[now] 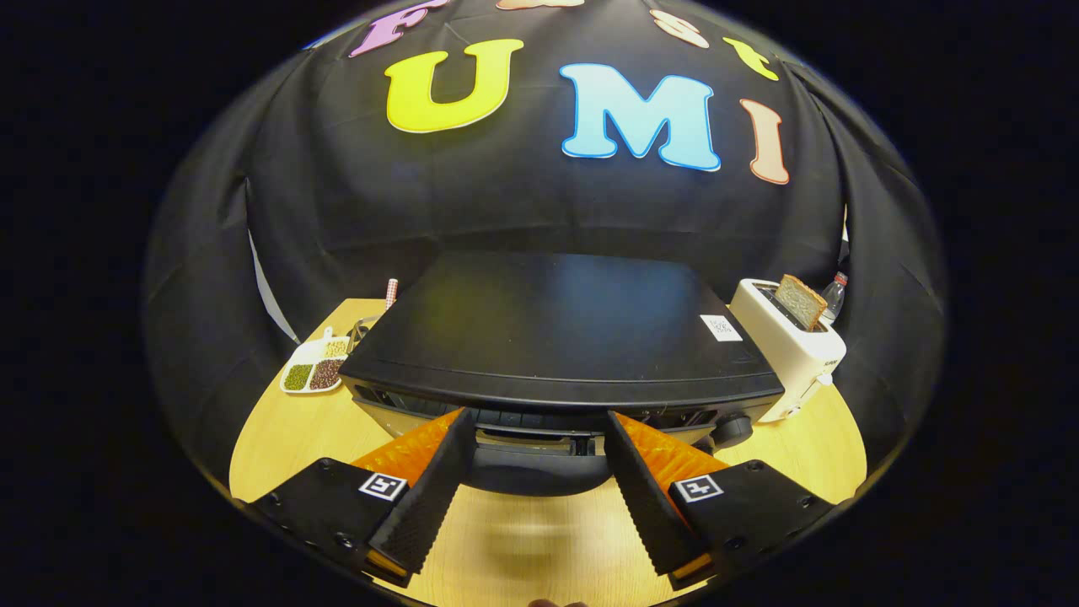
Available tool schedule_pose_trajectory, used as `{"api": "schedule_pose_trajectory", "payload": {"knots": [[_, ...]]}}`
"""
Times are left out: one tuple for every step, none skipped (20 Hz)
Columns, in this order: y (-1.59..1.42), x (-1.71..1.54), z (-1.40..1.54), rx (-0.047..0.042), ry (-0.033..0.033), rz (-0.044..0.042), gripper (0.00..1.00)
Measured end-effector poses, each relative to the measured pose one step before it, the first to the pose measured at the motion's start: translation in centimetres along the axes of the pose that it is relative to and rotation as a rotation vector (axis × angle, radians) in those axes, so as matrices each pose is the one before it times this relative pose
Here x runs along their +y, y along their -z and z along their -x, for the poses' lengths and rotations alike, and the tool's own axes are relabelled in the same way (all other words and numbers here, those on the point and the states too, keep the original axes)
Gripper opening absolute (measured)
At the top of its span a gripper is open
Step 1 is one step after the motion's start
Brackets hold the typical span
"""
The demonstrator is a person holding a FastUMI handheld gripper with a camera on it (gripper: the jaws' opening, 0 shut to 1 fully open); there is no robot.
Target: Open the toaster oven, put the food inside, and close the toaster oven door.
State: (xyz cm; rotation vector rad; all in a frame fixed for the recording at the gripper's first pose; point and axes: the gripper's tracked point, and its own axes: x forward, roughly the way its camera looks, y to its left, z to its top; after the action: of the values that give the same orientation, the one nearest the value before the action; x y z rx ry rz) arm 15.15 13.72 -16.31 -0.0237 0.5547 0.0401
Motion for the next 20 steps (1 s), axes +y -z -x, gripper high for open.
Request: {"api": "schedule_pose_trajectory", "payload": {"knots": [[0.212, 0.013, 0.212, -0.00514, 0.00314, 0.00381, 0.99], [0.259, 0.053, 0.232, 0.00382, 0.00157, -0.00032, 0.99], [0.198, -0.010, 0.116, -0.00251, 0.00039, -0.00106, 0.99], [0.169, 0.002, 0.228, 0.00430, -0.00137, 0.00139, 0.99], [0.196, 0.056, 0.121, 0.00303, -0.00199, 0.00378, 0.99], [0.155, -0.010, 0.239, 0.00311, -0.00158, -0.00111, 0.99], [0.282, 0.013, 0.095, 0.00434, -0.00126, -0.00148, 0.99], [0.103, 0.003, 0.146, 0.00084, -0.00127, 0.00071, 0.99], [0.232, 0.080, 0.150, 0.00401, -0.00167, 0.00294, 0.99], [0.146, -0.032, 0.172, 0.00008, -0.00357, 0.00200, 0.99], [0.245, 0.080, 0.129, 0.00446, -0.00516, -0.00133, 0.99], [0.189, -0.029, 0.145, 0.00615, -0.00705, -0.00275, 0.99], [0.327, 0.063, 0.208, 0.00797, -0.00568, 0.00042, 0.99], [0.191, 0.033, 0.099, 0.00411, -0.00636, 0.00472, 0.99], [0.292, 0.078, 0.350, 0.00765, -0.00447, 0.00095, 0.99], [0.268, -0.037, 0.043, 0.00291, -0.00370, 0.00040, 0.99], [0.355, 0.024, 0.166, 0.00517, -0.00174, 0.00026, 0.99], [0.216, 0.048, 0.075, 0.00299, -0.00181, 0.00138, 0.99], [0.317, 0.044, 0.164, 0.00562, -0.00270, 0.00130, 0.99], [0.328, 0.062, 0.089, 0.00826, -0.00693, 0.00595, 0.99]]}}
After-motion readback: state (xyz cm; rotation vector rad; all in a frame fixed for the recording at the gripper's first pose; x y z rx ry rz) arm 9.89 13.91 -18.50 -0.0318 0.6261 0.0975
